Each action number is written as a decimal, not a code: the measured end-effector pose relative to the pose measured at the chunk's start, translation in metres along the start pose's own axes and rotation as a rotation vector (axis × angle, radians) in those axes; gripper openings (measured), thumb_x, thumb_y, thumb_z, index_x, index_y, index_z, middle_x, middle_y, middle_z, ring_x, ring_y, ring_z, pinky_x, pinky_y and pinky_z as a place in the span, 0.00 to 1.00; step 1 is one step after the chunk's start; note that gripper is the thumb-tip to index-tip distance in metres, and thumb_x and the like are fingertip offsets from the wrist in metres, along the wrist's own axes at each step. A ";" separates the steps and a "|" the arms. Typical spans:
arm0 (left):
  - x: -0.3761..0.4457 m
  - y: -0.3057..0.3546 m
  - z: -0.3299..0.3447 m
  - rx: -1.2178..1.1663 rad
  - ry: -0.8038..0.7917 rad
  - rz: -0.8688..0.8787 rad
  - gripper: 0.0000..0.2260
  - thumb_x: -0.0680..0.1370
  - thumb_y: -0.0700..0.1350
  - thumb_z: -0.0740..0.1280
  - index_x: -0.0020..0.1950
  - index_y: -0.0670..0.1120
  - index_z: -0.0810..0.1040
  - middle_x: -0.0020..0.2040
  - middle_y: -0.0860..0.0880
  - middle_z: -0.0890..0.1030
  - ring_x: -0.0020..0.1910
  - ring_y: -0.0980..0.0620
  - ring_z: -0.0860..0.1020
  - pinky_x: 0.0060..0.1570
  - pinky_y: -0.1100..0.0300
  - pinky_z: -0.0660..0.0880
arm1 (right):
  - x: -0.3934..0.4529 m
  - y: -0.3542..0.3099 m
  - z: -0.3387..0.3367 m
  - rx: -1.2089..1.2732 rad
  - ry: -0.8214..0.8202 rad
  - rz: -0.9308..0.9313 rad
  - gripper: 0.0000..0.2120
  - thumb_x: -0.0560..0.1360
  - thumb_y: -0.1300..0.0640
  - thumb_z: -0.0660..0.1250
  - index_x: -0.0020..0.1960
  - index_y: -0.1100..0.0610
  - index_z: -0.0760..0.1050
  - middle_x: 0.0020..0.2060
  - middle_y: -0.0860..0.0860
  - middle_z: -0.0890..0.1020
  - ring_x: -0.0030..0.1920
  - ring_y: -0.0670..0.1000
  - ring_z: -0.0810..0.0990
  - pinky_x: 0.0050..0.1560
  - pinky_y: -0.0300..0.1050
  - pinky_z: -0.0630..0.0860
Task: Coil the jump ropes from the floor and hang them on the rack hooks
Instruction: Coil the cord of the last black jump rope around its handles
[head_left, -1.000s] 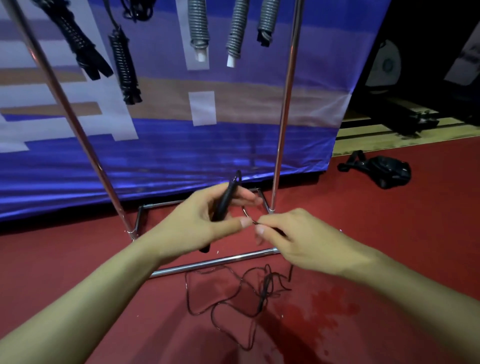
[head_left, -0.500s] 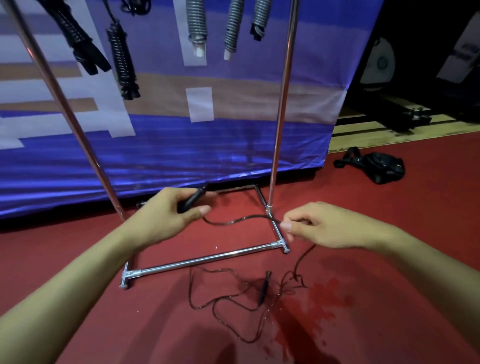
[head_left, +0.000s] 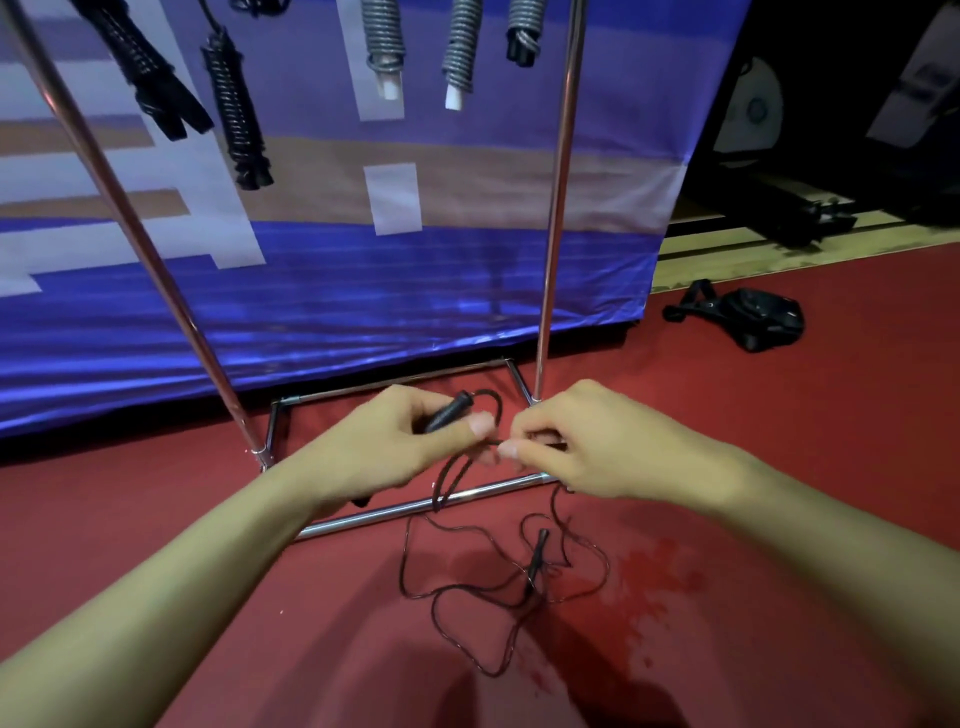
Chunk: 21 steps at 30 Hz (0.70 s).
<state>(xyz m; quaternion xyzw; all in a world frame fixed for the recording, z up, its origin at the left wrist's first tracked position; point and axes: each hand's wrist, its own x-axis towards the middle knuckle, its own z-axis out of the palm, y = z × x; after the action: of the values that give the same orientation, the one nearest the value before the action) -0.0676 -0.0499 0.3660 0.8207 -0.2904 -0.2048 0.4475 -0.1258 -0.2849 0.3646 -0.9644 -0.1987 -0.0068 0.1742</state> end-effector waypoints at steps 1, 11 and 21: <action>-0.001 0.002 0.003 0.073 -0.025 0.045 0.11 0.80 0.57 0.70 0.47 0.51 0.87 0.32 0.52 0.81 0.30 0.56 0.70 0.32 0.60 0.68 | 0.001 -0.004 0.001 -0.018 0.038 0.001 0.15 0.81 0.40 0.63 0.38 0.44 0.73 0.28 0.49 0.74 0.32 0.51 0.72 0.33 0.47 0.69; -0.006 -0.030 -0.044 0.215 0.210 -0.112 0.02 0.76 0.48 0.77 0.47 0.54 0.87 0.36 0.63 0.85 0.35 0.66 0.80 0.44 0.68 0.73 | -0.010 0.046 -0.003 0.277 -0.305 0.208 0.20 0.85 0.43 0.58 0.39 0.52 0.75 0.27 0.47 0.76 0.28 0.44 0.76 0.42 0.43 0.79; 0.014 0.000 0.017 0.097 0.082 0.091 0.06 0.78 0.50 0.75 0.52 0.50 0.88 0.48 0.58 0.87 0.49 0.64 0.83 0.51 0.71 0.75 | 0.002 0.003 -0.005 0.199 -0.034 0.002 0.15 0.83 0.43 0.62 0.42 0.45 0.80 0.27 0.51 0.76 0.28 0.50 0.74 0.34 0.42 0.72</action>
<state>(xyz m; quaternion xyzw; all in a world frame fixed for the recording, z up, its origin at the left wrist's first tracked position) -0.0674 -0.0696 0.3567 0.8351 -0.3185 -0.1358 0.4276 -0.1224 -0.2889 0.3686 -0.9425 -0.2003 0.0297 0.2658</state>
